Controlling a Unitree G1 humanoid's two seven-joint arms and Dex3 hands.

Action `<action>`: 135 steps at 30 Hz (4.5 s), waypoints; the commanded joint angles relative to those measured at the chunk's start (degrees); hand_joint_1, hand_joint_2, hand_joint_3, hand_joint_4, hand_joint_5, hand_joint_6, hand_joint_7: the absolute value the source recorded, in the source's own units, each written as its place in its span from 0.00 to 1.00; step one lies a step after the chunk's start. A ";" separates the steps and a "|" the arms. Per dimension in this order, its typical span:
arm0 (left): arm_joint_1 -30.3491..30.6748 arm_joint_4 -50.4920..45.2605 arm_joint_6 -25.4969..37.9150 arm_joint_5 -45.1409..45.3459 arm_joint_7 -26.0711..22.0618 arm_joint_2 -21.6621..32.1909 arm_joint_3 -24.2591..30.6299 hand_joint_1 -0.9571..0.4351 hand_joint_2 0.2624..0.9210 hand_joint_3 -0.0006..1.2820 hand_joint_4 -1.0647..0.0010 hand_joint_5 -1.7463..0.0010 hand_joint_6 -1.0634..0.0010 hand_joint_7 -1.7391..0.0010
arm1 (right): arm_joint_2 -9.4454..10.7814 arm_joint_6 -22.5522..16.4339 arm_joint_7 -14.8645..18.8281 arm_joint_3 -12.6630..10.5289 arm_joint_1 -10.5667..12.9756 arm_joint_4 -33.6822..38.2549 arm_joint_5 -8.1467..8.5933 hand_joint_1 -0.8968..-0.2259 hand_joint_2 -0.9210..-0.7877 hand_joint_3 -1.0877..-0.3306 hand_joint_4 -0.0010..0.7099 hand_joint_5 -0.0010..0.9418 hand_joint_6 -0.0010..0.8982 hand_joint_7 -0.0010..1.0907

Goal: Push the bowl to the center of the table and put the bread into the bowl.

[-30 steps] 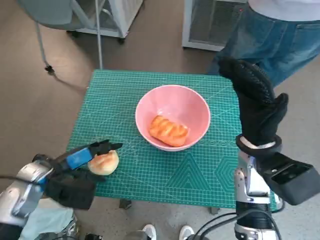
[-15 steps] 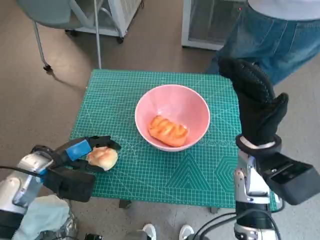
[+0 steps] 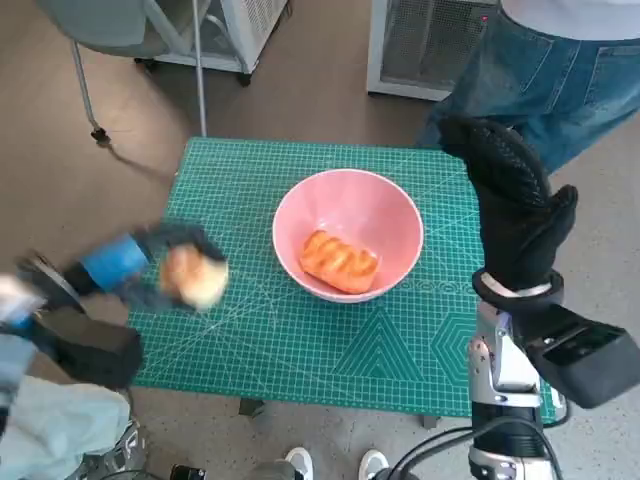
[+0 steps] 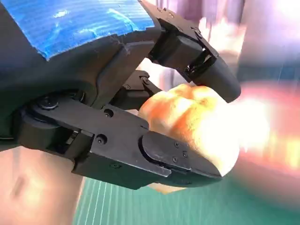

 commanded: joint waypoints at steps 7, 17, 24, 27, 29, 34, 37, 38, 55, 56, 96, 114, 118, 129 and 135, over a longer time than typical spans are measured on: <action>-11.34 2.50 -7.69 9.39 17.72 -8.64 -1.94 0.69 1.00 0.11 0.44 0.29 0.47 0.28 | 0.09 -0.57 0.47 -0.31 -0.36 2.12 0.40 0.46 0.00 0.40 0.36 0.05 0.00 0.64; -18.78 4.69 -5.35 15.61 18.83 -15.72 -9.61 0.69 1.00 0.12 0.45 0.27 0.49 0.28 | -0.12 -1.16 1.16 -0.30 -0.13 2.22 0.81 0.46 0.00 0.40 0.36 0.06 0.00 0.64; -22.99 9.66 -3.40 18.97 19.07 -19.83 -14.38 0.69 1.00 0.11 0.46 0.28 0.47 0.28 | -0.37 -1.57 1.69 -0.61 0.51 1.94 1.01 0.46 0.00 0.40 0.36 0.06 0.00 0.64; -24.59 12.44 -2.88 20.07 19.26 -21.18 -16.43 0.69 1.00 0.11 0.46 0.28 0.47 0.28 | -0.46 -1.68 1.83 -0.74 0.70 1.81 1.09 0.46 0.00 0.40 0.36 0.06 0.00 0.65; -25.64 14.81 -2.30 20.64 19.03 -22.39 -17.89 0.69 1.00 0.11 0.47 0.28 0.46 0.28 | -0.53 -1.80 1.74 -0.77 0.96 1.54 1.02 0.46 0.00 0.41 0.36 0.06 0.00 0.65; -26.56 17.51 0.86 20.58 15.69 -23.93 -20.41 0.60 1.00 0.17 0.52 0.40 0.54 0.21 | -0.73 -1.95 1.88 -0.98 1.55 1.09 1.35 0.46 0.00 0.41 0.36 0.06 0.00 0.65; -26.06 16.80 5.17 19.81 10.31 -24.24 -21.39 0.54 0.93 0.13 0.54 0.71 0.63 0.47 | -0.88 -2.00 2.14 -1.23 1.81 1.05 1.81 0.46 0.00 0.41 0.36 0.06 0.00 0.65; -25.80 16.23 6.68 19.53 8.35 -24.23 -21.62 0.53 0.91 0.09 0.60 0.81 0.68 0.62 | -0.89 -2.01 2.21 -1.29 1.88 1.04 1.94 0.45 0.00 0.42 0.36 0.06 0.00 0.65; -21.81 8.33 17.05 5.54 -9.79 -24.54 -17.71 0.48 0.90 0.01 0.87 1.00 0.77 0.94 | -0.12 -1.78 2.25 -1.59 2.05 0.92 2.52 0.46 0.00 0.44 0.37 0.07 0.00 0.65; -21.73 8.28 17.14 3.91 -10.58 -24.56 -17.18 0.48 0.90 0.00 0.88 1.00 0.76 0.94 | -0.06 -1.82 2.23 -1.56 2.06 0.91 2.48 0.46 0.00 0.44 0.37 0.07 0.00 0.65; -0.08 -3.00 2.04 -39.43 -6.06 -46.63 2.88 0.69 1.00 0.19 0.78 1.00 0.67 0.97 | 0.68 -0.08 -0.19 1.26 -1.88 -1.02 -1.47 0.48 0.00 0.41 0.35 0.07 0.00 0.64; 0.12 -1.58 1.69 -41.22 -9.93 -46.03 3.58 0.72 1.00 0.23 0.81 1.00 0.68 0.99 | -0.37 -2.60 -1.58 1.43 -4.34 2.10 -5.14 0.51 0.00 0.36 0.37 0.08 0.00 0.62; -0.06 -1.41 1.73 -40.86 -9.81 -45.88 3.71 0.72 1.00 0.23 0.81 1.00 0.68 0.99 | -0.54 -2.72 -1.83 1.31 -4.72 2.61 -5.45 0.51 0.00 0.36 0.37 0.08 0.00 0.62; -0.81 -0.08 1.38 -41.16 -10.02 -45.80 3.93 0.71 1.00 0.23 0.80 1.00 0.68 0.99 | -0.60 -2.60 -2.24 1.31 -5.30 3.56 -5.34 0.51 0.00 0.36 0.38 0.09 0.00 0.63; -0.94 0.20 1.62 -41.53 -10.28 -45.93 3.78 0.71 1.00 0.23 0.80 1.00 0.68 0.99 | -0.49 -2.76 -2.30 1.40 -5.09 3.63 -5.28 0.51 0.00 0.37 0.39 0.09 0.00 0.64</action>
